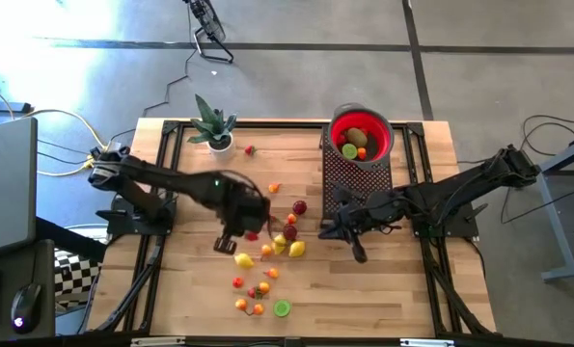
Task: Pick & Place Fruit
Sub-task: Put the strawberry into the strainer bowl on the shelf
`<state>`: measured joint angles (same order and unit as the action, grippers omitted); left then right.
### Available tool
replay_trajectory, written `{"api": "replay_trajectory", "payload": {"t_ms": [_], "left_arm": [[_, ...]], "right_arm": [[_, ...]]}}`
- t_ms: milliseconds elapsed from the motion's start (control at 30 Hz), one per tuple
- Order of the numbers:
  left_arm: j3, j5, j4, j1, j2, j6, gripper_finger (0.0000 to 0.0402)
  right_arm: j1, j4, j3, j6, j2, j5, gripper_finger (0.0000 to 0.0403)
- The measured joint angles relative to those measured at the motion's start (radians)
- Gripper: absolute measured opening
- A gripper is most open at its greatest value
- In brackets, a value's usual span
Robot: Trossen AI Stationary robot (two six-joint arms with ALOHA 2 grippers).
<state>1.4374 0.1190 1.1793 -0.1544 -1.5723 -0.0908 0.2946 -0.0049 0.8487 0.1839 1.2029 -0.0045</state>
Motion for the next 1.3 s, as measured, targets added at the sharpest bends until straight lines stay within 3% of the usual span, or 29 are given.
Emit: {"api": "replay_trajectory", "payload": {"t_ms": [367,533,767,900,1300], "left_arm": [[0.209,0.014,-0.007,0.230,0.000,-0.226,0.0000],[0.245,0.086,-0.093,0.349,0.001,-0.245,0.0000],[0.245,0.314,-0.354,0.488,0.001,-0.218,0.0000],[0.246,0.393,-0.490,0.540,0.000,-0.216,0.0000],[0.247,0.418,-0.745,0.632,-0.065,-0.206,0.0000]], "right_arm": [[0.000,-0.035,0.000,0.000,0.000,-0.025,0.0003],[0.000,-0.037,0.000,-0.040,0.000,-0.002,0.0003],[-0.020,-0.029,0.000,-0.106,-0.016,0.138,0.0003],[-0.053,-0.024,-0.001,-0.140,-0.044,0.203,0.0003],[-0.203,-0.006,0.001,-0.239,-0.126,0.465,0.0003]]}}
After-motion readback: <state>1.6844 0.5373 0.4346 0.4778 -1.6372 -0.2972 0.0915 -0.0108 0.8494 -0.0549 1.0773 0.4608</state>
